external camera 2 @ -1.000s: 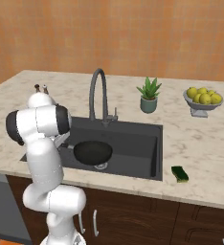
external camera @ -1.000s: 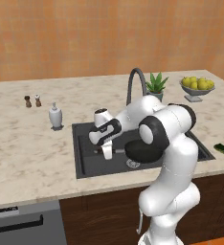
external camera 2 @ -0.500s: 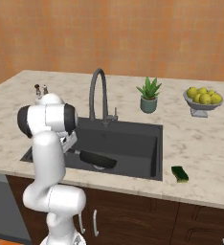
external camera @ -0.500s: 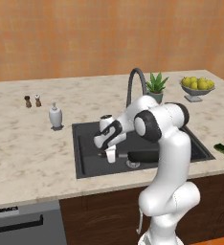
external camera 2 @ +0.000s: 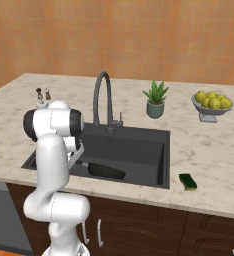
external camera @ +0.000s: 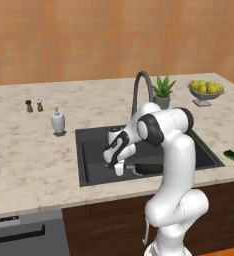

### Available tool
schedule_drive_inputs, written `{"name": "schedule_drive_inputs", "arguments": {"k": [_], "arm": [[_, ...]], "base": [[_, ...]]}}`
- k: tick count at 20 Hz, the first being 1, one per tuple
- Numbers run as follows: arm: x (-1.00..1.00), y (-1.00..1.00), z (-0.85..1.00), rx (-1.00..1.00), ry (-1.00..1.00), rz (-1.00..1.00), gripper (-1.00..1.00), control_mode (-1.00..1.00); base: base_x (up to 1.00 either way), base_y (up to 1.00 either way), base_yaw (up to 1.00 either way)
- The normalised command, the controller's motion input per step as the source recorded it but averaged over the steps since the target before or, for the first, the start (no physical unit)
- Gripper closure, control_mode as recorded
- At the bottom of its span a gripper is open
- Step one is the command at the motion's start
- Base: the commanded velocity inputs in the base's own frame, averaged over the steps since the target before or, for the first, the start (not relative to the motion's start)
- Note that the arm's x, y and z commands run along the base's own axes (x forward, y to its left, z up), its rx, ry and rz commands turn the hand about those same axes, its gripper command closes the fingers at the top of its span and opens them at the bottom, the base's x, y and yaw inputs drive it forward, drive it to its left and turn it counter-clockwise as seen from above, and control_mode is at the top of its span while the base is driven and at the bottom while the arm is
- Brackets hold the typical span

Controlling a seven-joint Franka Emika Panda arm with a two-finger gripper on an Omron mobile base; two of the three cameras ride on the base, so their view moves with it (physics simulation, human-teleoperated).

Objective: Pick the pan and sponge and place them into the sink. Then turn on the water.

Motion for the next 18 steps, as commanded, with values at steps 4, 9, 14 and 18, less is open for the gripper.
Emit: {"name": "schedule_drive_inputs", "arguments": {"k": [4, 9, 14, 18], "arm": [[0.06, 0.00, -0.26, 0.00, -0.14, -0.04, 1.00, -1.00], [0.09, 0.00, -0.24, 0.00, -0.10, -0.02, 1.00, -1.00], [0.01, 0.11, -0.30, 0.00, -0.03, -0.03, 1.00, -1.00], [0.05, 0.17, -0.23, 0.00, 0.00, -0.02, 1.00, -1.00]], "base": [[0.00, 0.00, 0.00], [0.00, 0.00, 0.00], [0.00, 0.00, 0.00], [0.00, 0.00, 0.00]]}}
